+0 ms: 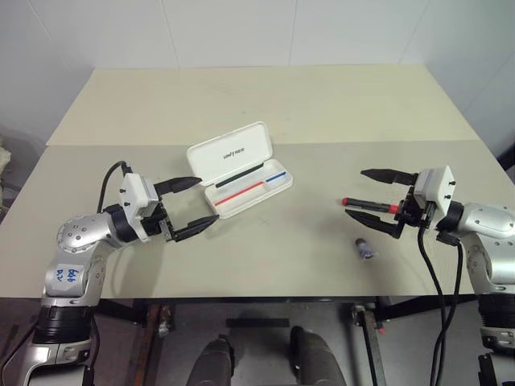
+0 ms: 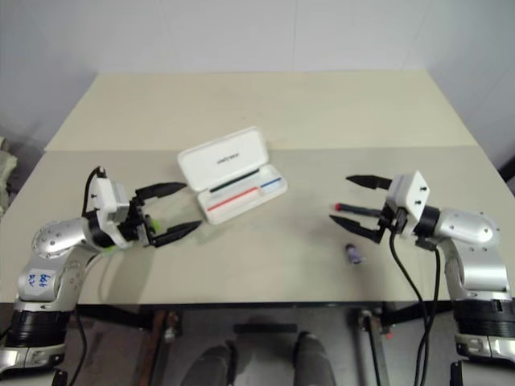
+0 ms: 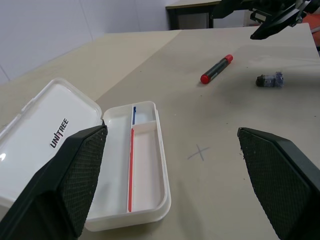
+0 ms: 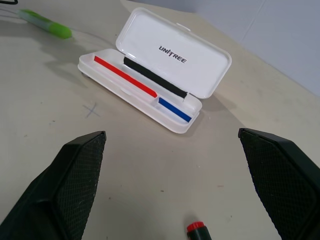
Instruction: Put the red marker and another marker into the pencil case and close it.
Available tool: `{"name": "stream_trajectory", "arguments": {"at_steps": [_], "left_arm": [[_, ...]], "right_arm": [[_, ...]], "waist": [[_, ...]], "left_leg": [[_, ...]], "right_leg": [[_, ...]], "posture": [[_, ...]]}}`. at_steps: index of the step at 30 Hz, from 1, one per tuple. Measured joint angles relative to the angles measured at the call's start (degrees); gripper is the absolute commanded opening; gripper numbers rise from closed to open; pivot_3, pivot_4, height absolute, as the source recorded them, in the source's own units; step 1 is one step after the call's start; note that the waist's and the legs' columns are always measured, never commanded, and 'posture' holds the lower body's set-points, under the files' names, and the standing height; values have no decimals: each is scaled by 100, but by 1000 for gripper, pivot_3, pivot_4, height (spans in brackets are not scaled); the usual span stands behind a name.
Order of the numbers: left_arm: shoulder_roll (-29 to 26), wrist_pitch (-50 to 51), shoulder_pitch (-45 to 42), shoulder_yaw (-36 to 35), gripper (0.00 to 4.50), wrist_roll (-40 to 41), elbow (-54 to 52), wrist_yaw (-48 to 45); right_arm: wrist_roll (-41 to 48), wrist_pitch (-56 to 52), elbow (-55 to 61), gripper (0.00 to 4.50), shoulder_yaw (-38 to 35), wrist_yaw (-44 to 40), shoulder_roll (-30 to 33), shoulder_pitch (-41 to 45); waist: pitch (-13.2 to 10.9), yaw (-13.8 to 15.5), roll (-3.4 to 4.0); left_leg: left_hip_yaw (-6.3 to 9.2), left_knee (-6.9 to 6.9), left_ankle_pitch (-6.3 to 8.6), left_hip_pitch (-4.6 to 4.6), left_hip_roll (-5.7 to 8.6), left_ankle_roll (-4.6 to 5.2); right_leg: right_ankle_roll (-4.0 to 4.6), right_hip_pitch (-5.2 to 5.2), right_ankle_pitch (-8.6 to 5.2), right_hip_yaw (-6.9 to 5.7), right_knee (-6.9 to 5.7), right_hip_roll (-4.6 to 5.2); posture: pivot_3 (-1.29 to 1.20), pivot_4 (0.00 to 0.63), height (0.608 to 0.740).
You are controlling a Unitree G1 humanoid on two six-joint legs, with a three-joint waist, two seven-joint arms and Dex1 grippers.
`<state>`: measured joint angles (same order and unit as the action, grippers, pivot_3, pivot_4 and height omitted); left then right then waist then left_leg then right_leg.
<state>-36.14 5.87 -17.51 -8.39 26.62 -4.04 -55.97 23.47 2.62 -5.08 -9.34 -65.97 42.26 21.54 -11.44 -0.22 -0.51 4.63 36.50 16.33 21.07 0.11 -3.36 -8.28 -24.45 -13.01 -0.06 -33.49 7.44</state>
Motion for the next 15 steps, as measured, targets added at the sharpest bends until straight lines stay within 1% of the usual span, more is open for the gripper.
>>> {"name": "stream_trajectory", "arguments": {"at_steps": [6, 11, 12, 13, 15], "left_arm": [[0, 1, 6, 110, 4466, -138, 6, 19], [7, -9, 1, 179, 4466, -298, 46, 150], [7, -32, -23, 202, 4049, -362, 77, 163], [8, -44, -54, 227, 3857, -407, 123, 175], [11, -49, -113, 271, 3127, -495, 276, 219]], "right_arm": [[0, -131, 200, 4500, 175, 112, -198, 3], [0, -217, 227, 4500, 273, 99, -227, 170], [-1, -227, 225, 4500, 285, 94, -239, 244], [-1, -230, 224, 4500, 300, 87, -260, 309], [-4, -227, 222, 4500, 367, 81, -377, 465]], "waist": [[0, -4, 0], [0, -1, 0], [0, -4, 0], [0, -5, 0], [0, -13, 0]], "left_leg": [[-1, 0, 0, 0, 0, 0], [-2, 0, 0, 0, 0, 0], [-3, 0, 0, -1, 0, 0], [-3, 0, 0, -2, 0, 0], [-4, 0, 0, -3, -2, 0]], "right_leg": [[0, -1, 0, 1, 0, 0], [-1, -1, 0, 3, 0, 0], [-1, -1, 0, 3, 0, 0], [-1, -1, 0, 3, 0, -1], [0, -1, 0, 3, -1, -3]], "posture": [[0, 150, 740], [0, 150, 740], [0, 150, 740], [0, 150, 740], [0, 150, 740]]}}
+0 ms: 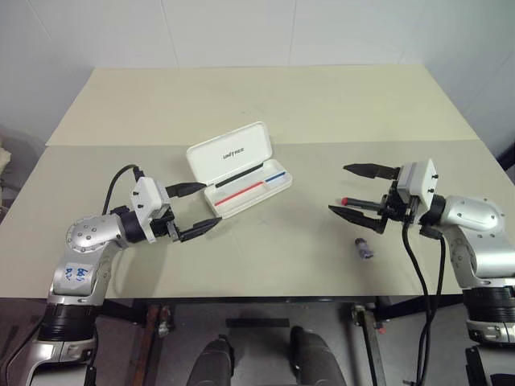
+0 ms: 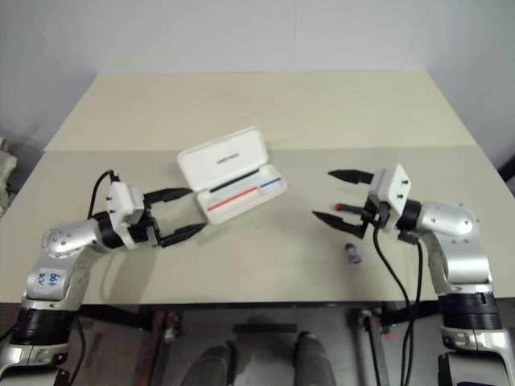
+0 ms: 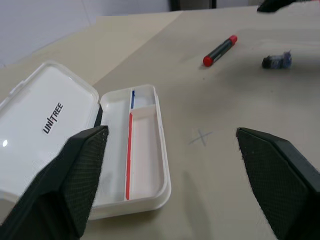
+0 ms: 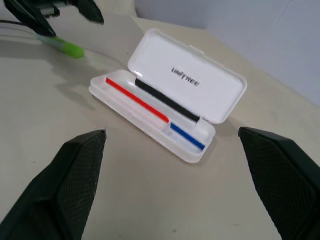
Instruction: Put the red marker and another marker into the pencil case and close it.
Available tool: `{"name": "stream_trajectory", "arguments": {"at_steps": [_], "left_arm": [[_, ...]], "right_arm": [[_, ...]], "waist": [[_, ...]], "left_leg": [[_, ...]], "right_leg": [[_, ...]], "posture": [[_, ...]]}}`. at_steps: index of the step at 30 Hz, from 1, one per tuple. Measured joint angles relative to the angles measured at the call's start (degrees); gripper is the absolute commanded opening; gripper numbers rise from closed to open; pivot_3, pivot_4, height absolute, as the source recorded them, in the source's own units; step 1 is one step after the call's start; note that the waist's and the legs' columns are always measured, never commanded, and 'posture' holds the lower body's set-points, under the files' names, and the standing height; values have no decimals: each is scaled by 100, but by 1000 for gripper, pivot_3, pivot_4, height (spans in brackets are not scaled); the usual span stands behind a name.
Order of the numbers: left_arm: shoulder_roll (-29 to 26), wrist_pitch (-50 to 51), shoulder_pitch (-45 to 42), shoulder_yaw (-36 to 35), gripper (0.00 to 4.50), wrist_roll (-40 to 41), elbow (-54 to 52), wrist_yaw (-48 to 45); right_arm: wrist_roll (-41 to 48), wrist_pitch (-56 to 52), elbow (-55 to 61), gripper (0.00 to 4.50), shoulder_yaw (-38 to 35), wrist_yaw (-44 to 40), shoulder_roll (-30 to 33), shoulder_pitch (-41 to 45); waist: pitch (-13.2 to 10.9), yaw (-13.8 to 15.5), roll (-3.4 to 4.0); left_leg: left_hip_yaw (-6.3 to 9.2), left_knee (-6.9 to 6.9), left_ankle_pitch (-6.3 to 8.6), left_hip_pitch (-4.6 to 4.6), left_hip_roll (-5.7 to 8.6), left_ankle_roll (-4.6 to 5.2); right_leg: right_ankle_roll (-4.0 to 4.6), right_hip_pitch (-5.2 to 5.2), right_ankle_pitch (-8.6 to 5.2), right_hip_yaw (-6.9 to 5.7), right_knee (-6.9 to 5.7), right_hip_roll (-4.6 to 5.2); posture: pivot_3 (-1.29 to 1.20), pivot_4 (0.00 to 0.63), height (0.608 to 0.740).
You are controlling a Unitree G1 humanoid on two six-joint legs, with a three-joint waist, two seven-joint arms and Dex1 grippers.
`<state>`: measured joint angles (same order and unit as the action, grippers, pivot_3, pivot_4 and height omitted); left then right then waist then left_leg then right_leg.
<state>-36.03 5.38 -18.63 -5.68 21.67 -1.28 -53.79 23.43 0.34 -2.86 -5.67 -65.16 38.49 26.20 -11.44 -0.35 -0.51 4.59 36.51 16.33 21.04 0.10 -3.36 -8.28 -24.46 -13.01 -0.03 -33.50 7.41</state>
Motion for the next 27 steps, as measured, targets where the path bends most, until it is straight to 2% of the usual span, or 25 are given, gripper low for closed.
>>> {"name": "stream_trajectory", "arguments": {"at_steps": [3, 20, 27], "left_arm": [[31, -15, -3, 23, 2081, -123, 27, 72], [492, 836, -917, 968, 2081, -1024, 900, 635], [601, 1065, -997, 1279, 2081, -1261, 885, 641]], "right_arm": [[-17, 3, -2, 4500, 109, 1, -130, 22], [77, -216, 728, 4500, 533, 8, -579, 34], [91, -263, 740, 4500, 534, 18, -615, 33]], "waist": [[0, 10, 0], [-1, 16, -2], [-2, 14, -3]], "left_leg": [[0, 0, 0, 4, 1, 0], [-1, 9, 1, 5, 1, 2], [-1, 10, 3, 7, 2, 5]], "right_leg": [[0, -2, 0, 0, 2, 1], [-4, -3, 2, 1, -5, 0], [-6, -4, 3, 2, -3, 0]], "posture": [[0, 150, 740], [0, 150, 740], [0, 150, 740]]}}
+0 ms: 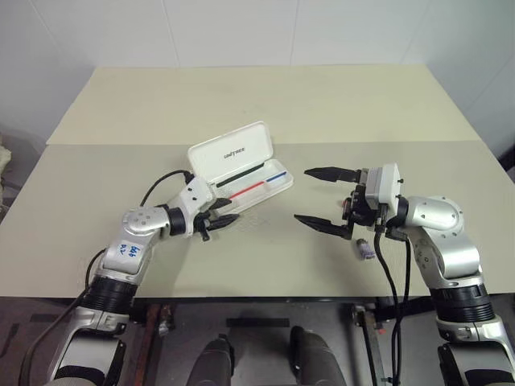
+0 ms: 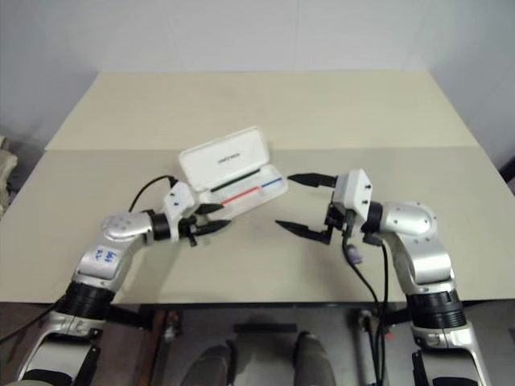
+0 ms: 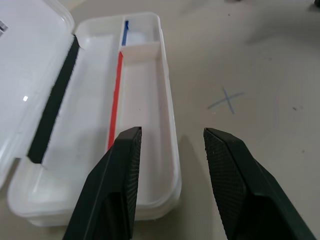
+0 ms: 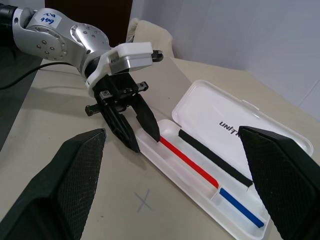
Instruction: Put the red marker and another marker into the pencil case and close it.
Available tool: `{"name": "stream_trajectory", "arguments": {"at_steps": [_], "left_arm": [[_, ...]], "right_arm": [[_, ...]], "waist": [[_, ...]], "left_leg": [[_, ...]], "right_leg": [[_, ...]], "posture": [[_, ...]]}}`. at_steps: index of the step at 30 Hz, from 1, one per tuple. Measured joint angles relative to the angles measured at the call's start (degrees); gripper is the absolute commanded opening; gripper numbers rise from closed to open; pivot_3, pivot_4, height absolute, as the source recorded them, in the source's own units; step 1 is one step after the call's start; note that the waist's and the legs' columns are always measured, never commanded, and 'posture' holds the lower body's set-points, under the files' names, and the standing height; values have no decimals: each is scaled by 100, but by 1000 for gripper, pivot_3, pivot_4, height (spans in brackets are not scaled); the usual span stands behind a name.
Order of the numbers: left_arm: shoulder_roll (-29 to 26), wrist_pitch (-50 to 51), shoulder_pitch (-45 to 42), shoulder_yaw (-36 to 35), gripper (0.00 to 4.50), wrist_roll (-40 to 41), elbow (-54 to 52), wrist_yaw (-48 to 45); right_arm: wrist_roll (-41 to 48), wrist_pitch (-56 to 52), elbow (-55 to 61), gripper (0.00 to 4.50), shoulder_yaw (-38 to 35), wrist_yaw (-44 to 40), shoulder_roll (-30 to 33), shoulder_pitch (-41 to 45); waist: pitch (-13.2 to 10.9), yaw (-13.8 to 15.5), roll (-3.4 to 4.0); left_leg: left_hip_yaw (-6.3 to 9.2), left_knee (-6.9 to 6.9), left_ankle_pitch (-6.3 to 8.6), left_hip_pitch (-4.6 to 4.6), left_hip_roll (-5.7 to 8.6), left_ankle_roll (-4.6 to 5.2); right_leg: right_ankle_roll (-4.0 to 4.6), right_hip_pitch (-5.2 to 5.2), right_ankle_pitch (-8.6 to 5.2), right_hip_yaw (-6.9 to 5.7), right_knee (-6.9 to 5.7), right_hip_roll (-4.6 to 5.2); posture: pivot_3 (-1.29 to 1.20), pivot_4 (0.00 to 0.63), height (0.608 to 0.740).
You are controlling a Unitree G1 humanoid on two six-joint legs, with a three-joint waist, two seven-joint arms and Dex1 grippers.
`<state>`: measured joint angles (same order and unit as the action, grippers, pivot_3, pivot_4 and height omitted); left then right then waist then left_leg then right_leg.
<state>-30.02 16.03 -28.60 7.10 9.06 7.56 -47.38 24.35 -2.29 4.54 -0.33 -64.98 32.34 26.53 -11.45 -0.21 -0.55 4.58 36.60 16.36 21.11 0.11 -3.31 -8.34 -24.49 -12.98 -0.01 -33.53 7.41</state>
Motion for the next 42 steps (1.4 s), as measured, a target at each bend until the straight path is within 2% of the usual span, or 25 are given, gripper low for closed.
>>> {"name": "stream_trajectory", "arguments": {"at_steps": [7, 14, 18, 20, 21, 28, 34, 42], "left_arm": [[36, 492, -278, 377, 2081, -331, -44, 34], [126, 861, -505, 500, 2081, -465, 19, 88], [184, 961, -610, 491, 911, -480, 103, 90], [187, 961, -671, 479, 178, -493, 186, 90], [187, 945, -681, 478, 45, -494, 187, 60], [195, 662, -721, 535, 45, -565, 234, -201], [149, 579, -657, 591, 45, -402, -74, -962], [-460, 146, -73, 711, 45, -251, -703, -1846]], "right_arm": [[57, -23, -34, 4500, -2, -347, 151, 17], [219, -54, -249, 4500, -28, -863, 610, 25], [233, -97, -246, 4500, -28, -895, 616, 39], [233, -135, -241, 4500, -28, -886, 616, 77], [233, -147, -239, 4500, -29, -877, 616, 89], [232, -177, -184, 4500, -29, -801, 664, 158], [244, -226, -172, 4500, -157, -779, 769, 140], [273, -327, -21, 4500, -240, -725, 802, -16]], "waist": [[0, -10, 0], [0, -15, 0], [-1, 0, -1], [-1, 2, -1], [-1, 3, -1], [-1, 23, -1], [-1, 23, -2], [-2, -27, -3]], "left_leg": [[-1, 7, 0, -3, 0, 1], [-11, 35, 7, 1, 0, 10], [-14, 46, 7, 3, 1, 10], [-16, 46, 7, 3, 2, 10], [-16, 46, 8, 3, 2, 12], [-22, 46, 15, 9, 5, 17], [-26, 46, 27, 13, 5, 30], [-38, 46, 36, 4, 2, 42]], "right_leg": [[0, 1, 0, 2, -5, 0], [-4, 2, 2, 13, -10, -1], [-6, 2, 3, 18, -11, -2], [-8, 3, 4, 21, -8, -2], [-9, 2, 5, 22, -7, -2], [-13, 2, 7, 24, 0, 1], [-17, 2, 9, 25, 7, 1], [-16, 0, 9, 35, 3, 0]], "posture": [[0, 150, 740], [0, 150, 740], [0, 150, 740], [0, 150, 740], [0, 150, 740], [0, 150, 740], [0, 150, 740], [0, 150, 740]]}}
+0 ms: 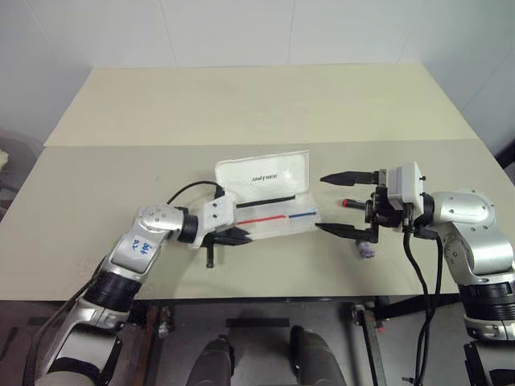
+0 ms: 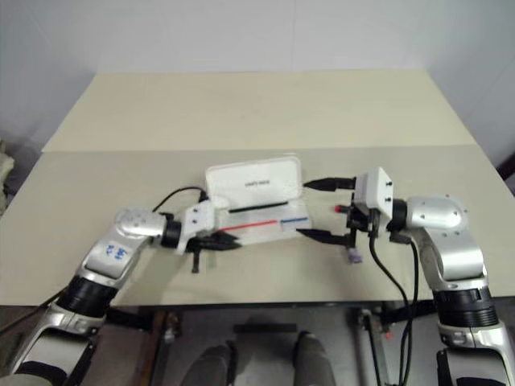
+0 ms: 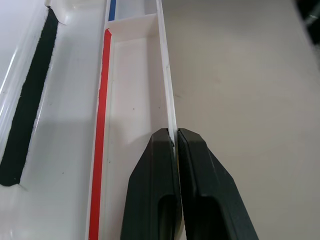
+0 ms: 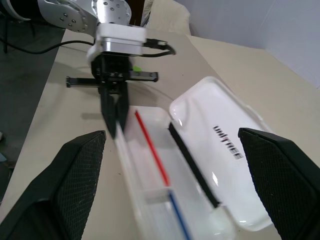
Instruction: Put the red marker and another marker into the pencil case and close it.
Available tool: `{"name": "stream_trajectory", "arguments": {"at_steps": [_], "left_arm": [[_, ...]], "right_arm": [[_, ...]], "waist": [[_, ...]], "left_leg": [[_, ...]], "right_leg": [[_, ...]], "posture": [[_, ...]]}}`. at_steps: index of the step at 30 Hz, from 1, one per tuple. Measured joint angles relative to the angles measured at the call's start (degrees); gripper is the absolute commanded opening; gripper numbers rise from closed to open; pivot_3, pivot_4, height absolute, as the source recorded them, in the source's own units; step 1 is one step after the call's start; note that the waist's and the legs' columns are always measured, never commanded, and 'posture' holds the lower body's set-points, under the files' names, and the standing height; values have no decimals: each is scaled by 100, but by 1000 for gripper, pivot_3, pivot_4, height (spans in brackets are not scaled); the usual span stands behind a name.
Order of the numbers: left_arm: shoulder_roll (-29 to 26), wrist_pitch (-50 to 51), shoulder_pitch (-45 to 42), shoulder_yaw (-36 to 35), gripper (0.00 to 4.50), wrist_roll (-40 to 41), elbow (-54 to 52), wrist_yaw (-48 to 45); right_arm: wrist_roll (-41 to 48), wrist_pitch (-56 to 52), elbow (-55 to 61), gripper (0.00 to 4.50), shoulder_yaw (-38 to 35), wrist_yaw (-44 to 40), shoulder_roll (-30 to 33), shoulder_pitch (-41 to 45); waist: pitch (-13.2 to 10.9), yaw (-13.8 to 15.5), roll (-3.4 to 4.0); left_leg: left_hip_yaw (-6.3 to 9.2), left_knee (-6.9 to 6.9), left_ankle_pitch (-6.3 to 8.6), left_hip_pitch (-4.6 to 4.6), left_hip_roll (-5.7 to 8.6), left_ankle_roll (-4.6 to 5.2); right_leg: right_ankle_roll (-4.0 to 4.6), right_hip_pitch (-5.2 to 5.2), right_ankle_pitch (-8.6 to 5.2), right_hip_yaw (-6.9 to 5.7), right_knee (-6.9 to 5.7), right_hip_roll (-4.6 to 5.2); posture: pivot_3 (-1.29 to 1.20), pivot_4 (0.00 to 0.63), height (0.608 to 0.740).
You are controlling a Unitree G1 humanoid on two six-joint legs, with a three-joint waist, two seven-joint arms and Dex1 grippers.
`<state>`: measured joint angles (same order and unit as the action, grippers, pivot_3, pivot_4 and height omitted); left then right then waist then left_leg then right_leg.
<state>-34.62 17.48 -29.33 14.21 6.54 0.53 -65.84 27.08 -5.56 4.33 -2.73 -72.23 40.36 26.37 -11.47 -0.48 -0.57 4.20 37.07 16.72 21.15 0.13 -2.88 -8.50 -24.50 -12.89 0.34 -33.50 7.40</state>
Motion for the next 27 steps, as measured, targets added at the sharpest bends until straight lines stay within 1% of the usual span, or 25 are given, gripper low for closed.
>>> {"name": "stream_trajectory", "arguments": {"at_steps": [6, 15, 19, 20, 22, 23, 25, 26, 27], "left_arm": [[-55, -259, 98, 5, 45, -74, 28, 36], [6, -956, 98, 50, 45, -250, 298, 94], [28, -1268, 98, 62, 1095, -276, 510, 89], [28, -1307, 97, 62, 1483, -298, 533, 96], [37, -1372, 96, 59, 2083, -304, 600, 134], [55, -1410, 96, 46, 2483, -304, 647, 181], [91, -1453, 97, 25, 3082, -302, 691, 256], [93, -1447, 97, 14, 3489, -299, 692, 286], [94, -1446, 97, -1, 3802, -293, 691, 309]], "right_arm": [[8, -86, 61, 4500, 0, 56, 0, 0], [9, -104, 220, 4500, 1, 174, -10, -64], [9, -104, 222, 4500, 4, 214, -46, -80], [9, -103, 222, 4500, 4, 219, -48, -79], [9, -102, 222, 4500, 4, 228, -51, -80], [9, -100, 222, 4500, 4, 231, -55, -80], [8, -96, 222, 4500, 4, 237, -67, -80], [8, -95, 222, 4500, 5, 242, -73, -80], [7, -94, 222, 4500, 5, 246, -81, -80]], "waist": [[-1, 26, -1], [-1, 29, -1], [-1, 30, -2], [-1, 28, -1], [-1, 25, -1], [-1, 27, -1], [-1, 31, -1], [-1, 31, -1], [-1, 30, -1]], "left_leg": [[-1, 13, 0, 2, 1, 1], [-2, 21, 0, 0, 0, 2], [-2, 22, -1, 1, 0, 3], [-3, 22, -1, 0, 0, 3], [-5, 22, -1, -2, 0, 3], [-5, 22, -1, -2, 0, 3], [-4, 22, -1, -1, 0, 3], [-4, 23, -1, -1, 0, 3], [-5, 23, -1, -1, 0, 3]], "right_leg": [[0, 2, 0, 2, -1, 0], [1, 3, 0, 3, -5, 0], [1, 3, 0, 3, -6, 0], [1, 3, 0, 3, -6, 0], [1, 4, 0, 5, -6, 0], [1, 3, 0, 4, -6, 0], [1, 4, 0, 4, -7, 0], [1, 4, 0, 4, -7, 0], [1, 4, 0, 5, -7, 0]], "posture": [[0, 150, 740], [0, 150, 740], [0, 150, 740], [0, 150, 740], [0, 150, 740], [0, 150, 740], [0, 150, 740], [0, 150, 740], [0, 150, 740]]}}
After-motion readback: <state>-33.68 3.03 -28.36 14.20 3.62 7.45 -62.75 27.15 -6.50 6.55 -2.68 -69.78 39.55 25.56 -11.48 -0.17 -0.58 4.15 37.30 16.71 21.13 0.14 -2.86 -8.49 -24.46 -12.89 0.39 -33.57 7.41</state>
